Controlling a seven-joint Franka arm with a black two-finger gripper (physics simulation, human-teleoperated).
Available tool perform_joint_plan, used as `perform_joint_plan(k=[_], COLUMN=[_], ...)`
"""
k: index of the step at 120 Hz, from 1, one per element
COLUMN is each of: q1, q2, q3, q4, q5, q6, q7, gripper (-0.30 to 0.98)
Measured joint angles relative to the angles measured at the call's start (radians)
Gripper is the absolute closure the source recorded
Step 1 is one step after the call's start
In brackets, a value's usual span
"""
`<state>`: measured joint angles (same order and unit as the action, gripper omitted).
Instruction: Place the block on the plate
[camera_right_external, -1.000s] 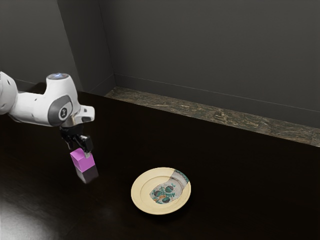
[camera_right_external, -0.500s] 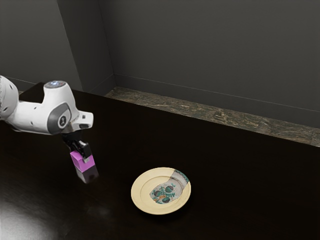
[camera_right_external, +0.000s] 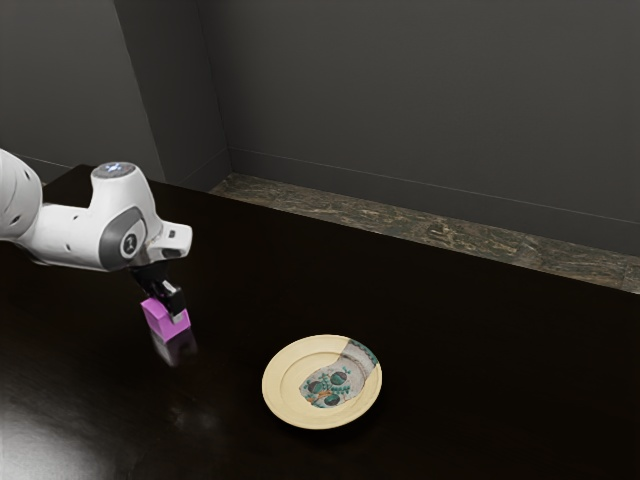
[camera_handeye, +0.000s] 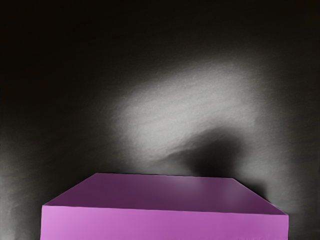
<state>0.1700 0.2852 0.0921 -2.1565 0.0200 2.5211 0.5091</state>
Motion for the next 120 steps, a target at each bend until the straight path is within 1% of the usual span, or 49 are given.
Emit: perform_joint_plan(k=[19, 29, 37, 48, 60, 72, 87, 98, 111, 120], q1=[-0.013, -0.053, -0.124, -0.255, -0.393, -0.474, -0.505, -0.518, -0.507, -0.503], q2=[-0.024, -0.066, -0.107, -0.172, -0.202, -0.212, -0.210, -0.200, -0.168, -0.149], q3=[0.000, -0.003, -0.003, -0.003, -0.005, -0.016, -0.039, -0.046, -0.048, -0.048], q4=[0.006, 0.027, 0.039, 0.039, 0.034, 0.028, 0.025, 0.025, 0.014, 0.008], q5=[0.005, 0.004, 0.001, 0.000, -0.001, -0.002, -0.029, -0.075, -0.139, -0.166], q6=[-0.011, -0.026, -0.046, -0.096, -0.144, -0.176, -0.194, -0.195, -0.177, -0.164], q7=[0.009, 0.011, 0.011, 0.000, -0.019, -0.044, -0.078, -0.100, -0.120, -0.133], gripper=[0.24, 0.26, 0.27, 0.28, 0.30, 0.31, 0.31, 0.31, 0.31, 0.31])
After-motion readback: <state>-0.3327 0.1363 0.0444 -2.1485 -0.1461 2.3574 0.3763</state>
